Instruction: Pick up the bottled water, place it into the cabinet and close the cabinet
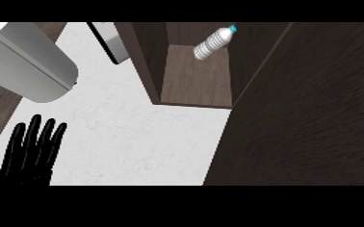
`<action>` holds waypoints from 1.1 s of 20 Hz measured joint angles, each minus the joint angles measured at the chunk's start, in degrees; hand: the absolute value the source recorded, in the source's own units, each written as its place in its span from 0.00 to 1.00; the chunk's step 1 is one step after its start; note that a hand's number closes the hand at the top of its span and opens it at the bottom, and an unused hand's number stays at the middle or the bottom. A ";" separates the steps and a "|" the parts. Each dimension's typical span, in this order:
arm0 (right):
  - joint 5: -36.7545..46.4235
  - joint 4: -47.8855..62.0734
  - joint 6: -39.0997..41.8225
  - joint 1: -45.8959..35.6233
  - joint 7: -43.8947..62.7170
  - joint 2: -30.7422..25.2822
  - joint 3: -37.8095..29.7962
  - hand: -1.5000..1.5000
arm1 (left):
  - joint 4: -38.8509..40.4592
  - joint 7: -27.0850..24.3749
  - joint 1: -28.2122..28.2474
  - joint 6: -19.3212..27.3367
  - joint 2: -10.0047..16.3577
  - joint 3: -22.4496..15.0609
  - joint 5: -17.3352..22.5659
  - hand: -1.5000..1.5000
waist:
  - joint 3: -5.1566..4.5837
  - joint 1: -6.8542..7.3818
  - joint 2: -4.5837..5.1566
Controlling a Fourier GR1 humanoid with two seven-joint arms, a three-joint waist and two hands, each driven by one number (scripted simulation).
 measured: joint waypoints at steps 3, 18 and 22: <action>-0.31 0.05 0.54 -0.67 0.14 -0.12 -0.11 1.00 | 0.26 -0.02 -0.10 -0.71 0.49 0.74 0.36 0.00 | -0.04 0.26 0.15; -8.26 2.21 1.46 -0.48 0.48 1.01 -1.35 1.00 | 0.23 -0.43 0.12 -4.21 1.90 2.32 1.68 0.00 | -0.05 3.58 1.78; -17.32 4.79 3.34 0.69 2.57 1.84 -1.44 1.00 | 0.08 -0.30 -0.64 -5.51 2.41 2.39 1.90 0.00 | -0.12 5.27 2.70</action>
